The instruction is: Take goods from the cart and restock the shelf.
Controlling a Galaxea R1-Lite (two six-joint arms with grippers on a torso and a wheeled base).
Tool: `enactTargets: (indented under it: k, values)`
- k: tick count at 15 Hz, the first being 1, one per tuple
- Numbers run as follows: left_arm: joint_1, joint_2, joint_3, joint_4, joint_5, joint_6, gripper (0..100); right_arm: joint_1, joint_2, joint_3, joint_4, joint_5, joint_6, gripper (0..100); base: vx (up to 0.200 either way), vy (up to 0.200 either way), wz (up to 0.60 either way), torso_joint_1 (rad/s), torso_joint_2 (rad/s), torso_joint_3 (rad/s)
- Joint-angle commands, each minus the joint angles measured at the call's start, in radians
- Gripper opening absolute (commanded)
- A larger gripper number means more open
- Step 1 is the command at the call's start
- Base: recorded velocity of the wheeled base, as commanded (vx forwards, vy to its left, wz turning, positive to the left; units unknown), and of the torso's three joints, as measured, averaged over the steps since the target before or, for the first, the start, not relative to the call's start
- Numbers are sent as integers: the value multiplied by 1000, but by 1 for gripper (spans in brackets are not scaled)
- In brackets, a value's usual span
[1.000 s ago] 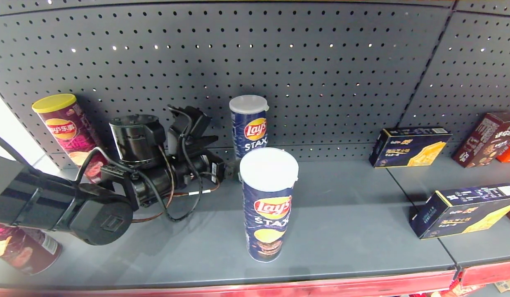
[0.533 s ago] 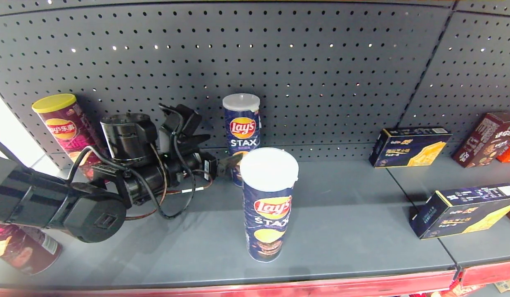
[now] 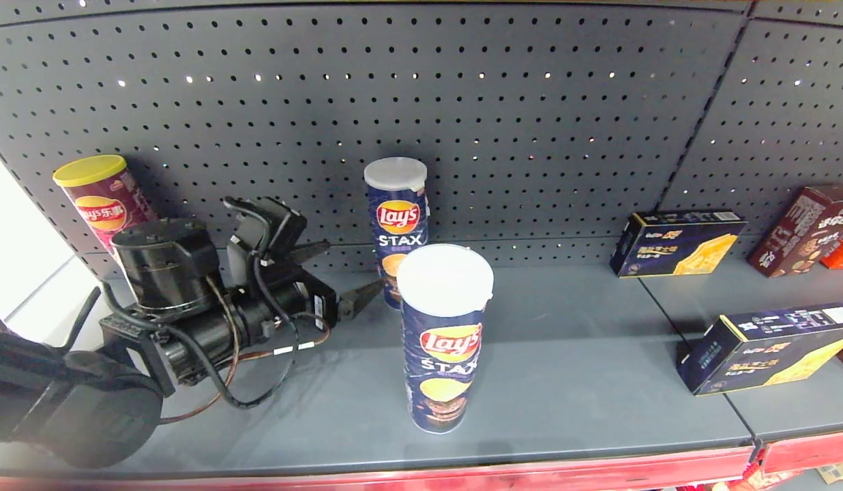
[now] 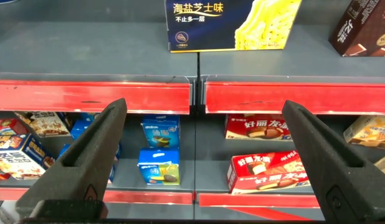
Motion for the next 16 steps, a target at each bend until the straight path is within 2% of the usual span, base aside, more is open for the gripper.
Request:
enactTargets:
  k: [1, 3, 6, 8, 12, 16]
  values:
    - [11, -29, 37, -6, 50, 0, 100, 0, 1, 0, -1, 0, -1, 100, 0, 0, 0, 0, 0, 0]
    - [17, -26, 30, -2, 113, 5, 100, 0, 1, 0, -1, -1, -1, 100, 0, 0, 0, 0, 0, 0]
    - [15, 0, 2, 21, 277, 18, 100, 0, 1, 0, -1, 0, -1, 100, 0, 0, 0, 0, 0, 0]
    - [17, 33, -44, 60, 342, 21, 100, 0, 1, 0, -1, 0, -1, 100, 0, 0, 0, 0, 0, 0]
    - [15, 96, -118, 63, 345, 21, 100, 0, 1, 0, -1, 0, -1, 100, 0, 0, 0, 0, 0, 0]
    - [4, 122, -136, 69, 340, 20, 100, 0, 1, 0, -1, 0, -1, 100, 0, 0, 0, 0, 0, 0]
